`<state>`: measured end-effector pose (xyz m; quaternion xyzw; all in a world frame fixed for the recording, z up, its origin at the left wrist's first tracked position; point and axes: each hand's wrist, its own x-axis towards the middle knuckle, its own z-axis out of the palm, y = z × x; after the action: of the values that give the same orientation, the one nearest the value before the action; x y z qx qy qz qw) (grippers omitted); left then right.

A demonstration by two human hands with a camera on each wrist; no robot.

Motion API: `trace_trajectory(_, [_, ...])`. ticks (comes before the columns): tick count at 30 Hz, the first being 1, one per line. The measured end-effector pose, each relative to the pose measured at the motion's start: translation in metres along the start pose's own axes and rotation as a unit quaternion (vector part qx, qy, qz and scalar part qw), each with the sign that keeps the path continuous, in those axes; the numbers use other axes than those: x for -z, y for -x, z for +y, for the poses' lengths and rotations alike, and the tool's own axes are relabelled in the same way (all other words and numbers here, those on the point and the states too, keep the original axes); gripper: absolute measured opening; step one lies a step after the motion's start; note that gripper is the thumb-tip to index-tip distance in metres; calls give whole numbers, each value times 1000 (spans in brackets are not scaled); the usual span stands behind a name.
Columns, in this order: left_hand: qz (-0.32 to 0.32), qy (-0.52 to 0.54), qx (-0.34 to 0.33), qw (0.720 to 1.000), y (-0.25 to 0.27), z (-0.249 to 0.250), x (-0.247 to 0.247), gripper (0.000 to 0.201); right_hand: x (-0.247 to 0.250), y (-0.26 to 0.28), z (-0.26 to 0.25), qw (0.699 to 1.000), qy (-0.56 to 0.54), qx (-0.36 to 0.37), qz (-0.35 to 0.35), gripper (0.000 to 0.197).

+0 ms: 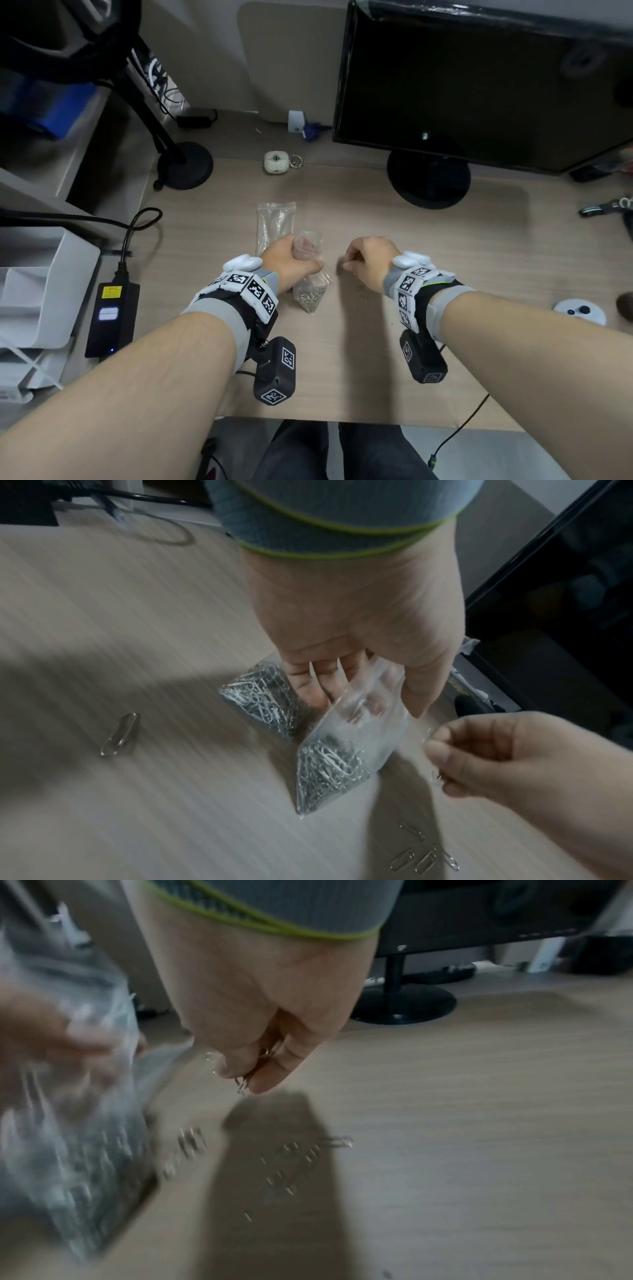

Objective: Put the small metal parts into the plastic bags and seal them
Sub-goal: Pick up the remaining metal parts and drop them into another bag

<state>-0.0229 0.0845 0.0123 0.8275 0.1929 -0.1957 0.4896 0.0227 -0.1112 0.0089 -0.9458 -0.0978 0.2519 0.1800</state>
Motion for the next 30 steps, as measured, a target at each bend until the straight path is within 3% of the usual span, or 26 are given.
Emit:
trace_trajectory(3, [-25,-36,-43,998,1,28,5,38,45,2,-3,990,-116,-19,84,8])
trace_trajectory(7, [-69,-91,-66,991,8,26,-10,41,68,12,-15,966,-249,24,64,17])
trace_trajectory(12, [-109,-104,-65,987,9,25,-24,37,63,20,-32,985,-148,78,-40,8])
trace_trajectory(15, [-112,-112,-55,986,4,19,-28,30,56,18,-38,994,-60,86,-43,9])
trace_trajectory(21, [-145,-155,-11,977,-13,-15,-52,40,25,9,-20,986,-142,64,-56,10])
trace_trajectory(25, [-98,-129,0,987,-13,-31,-64,19,0,4,8,983,-181,-17,7,5])
trace_trajectory(27, [-82,-108,18,991,-19,-35,-67,19,-11,3,26,985,-142,-100,-18,7])
trace_trajectory(30, [-79,-75,38,993,-26,-34,-63,26,-31,9,44,980,-20,-178,-92,31])
